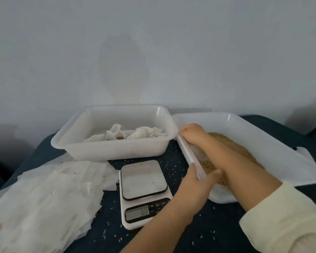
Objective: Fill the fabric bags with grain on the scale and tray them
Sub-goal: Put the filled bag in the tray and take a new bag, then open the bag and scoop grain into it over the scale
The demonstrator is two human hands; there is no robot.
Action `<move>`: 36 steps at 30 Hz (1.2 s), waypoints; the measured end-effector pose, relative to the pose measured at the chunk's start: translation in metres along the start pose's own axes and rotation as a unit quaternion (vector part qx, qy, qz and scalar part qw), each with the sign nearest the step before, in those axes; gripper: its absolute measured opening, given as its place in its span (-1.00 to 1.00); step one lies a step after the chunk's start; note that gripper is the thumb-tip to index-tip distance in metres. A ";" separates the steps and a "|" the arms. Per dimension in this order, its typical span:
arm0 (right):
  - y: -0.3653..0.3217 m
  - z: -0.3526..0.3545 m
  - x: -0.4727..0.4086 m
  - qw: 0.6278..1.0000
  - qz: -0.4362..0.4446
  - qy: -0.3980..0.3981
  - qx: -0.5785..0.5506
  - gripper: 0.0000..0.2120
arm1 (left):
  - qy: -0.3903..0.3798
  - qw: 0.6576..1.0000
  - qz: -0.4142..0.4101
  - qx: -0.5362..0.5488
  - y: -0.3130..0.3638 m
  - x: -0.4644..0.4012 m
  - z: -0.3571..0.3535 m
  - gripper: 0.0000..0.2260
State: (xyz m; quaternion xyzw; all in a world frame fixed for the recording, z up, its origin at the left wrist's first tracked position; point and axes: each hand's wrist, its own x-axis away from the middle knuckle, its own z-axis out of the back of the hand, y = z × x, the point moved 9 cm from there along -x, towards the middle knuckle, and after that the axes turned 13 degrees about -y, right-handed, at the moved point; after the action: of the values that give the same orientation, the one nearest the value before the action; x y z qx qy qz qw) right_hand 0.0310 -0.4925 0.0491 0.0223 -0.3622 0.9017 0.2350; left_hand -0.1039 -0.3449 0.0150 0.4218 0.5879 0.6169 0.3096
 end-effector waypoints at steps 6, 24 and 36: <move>0.045 0.038 0.020 0.980 -0.097 0.007 0.174 -0.76 | 0.064 0.996 0.037 0.053 -0.011 -0.020 -0.010 -0.50; 0.088 0.029 0.020 0.947 -0.158 -0.106 0.261 -0.27 | 0.022 0.999 -0.020 0.044 -0.023 -0.023 -0.005 -0.56; 0.097 0.023 0.050 0.917 -0.171 -0.168 0.319 -0.39 | 0.066 0.985 -0.125 -0.101 -0.010 0.040 0.054 -0.63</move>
State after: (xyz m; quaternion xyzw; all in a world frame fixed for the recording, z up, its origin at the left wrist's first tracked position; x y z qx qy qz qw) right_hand -0.0592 -0.5478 0.0141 0.3087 -0.0801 0.8983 0.3022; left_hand -0.0756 -0.2835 0.0093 0.2699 0.5900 0.6557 0.3861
